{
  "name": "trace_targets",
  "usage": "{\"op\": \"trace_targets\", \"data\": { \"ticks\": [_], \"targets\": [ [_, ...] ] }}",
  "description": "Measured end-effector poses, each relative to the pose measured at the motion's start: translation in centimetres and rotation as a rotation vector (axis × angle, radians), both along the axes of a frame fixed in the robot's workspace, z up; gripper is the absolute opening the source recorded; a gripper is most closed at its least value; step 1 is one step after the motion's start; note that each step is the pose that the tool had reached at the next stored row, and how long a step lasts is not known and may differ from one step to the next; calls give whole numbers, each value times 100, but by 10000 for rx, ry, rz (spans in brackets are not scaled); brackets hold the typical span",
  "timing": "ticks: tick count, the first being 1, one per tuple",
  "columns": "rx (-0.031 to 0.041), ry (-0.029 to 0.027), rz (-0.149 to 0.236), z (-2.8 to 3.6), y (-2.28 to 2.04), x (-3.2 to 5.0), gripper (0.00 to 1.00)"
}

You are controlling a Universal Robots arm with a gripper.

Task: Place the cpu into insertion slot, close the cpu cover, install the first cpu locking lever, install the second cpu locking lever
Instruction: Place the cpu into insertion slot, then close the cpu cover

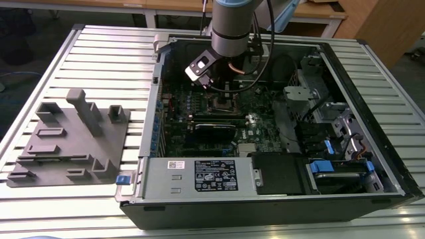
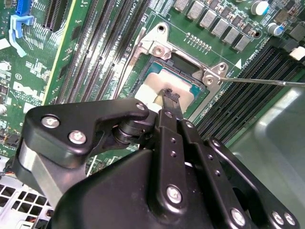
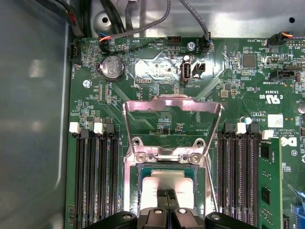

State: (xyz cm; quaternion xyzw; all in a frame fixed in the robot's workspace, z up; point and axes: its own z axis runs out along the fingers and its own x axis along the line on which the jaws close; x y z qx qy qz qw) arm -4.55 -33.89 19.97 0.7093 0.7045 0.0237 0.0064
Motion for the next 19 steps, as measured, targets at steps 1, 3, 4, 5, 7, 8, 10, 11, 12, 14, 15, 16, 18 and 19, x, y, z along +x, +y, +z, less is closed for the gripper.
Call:
{"op": "trace_targets", "data": {
  "ticks": [1,3,4,5,7,8,10,11,12,14,15,16,18,19],
  "targets": [
    [4,-2,0,9,1,0,11],
    [-10,6,0,39,-1,-1,11],
    [-8,5,0,52,-1,-1,11],
    [-10,6,0,66,-1,-1,11],
    [-10,6,0,94,-1,-1,11],
    [-10,6,0,107,-1,-1,11],
    [-10,7,0,132,-2,-1,11],
    [-11,7,0,140,-1,-1,11],
    [-9,6,0,140,-1,-1,11],
    [-7,5,0,140,-1,-1,11],
    [-10,6,0,176,-1,-1,11],
    [-11,7,0,213,-1,-1,11],
    [-11,7,0,216,-1,-1,11],
    [-12,8,0,219,-2,-1,11]
  ]
}}
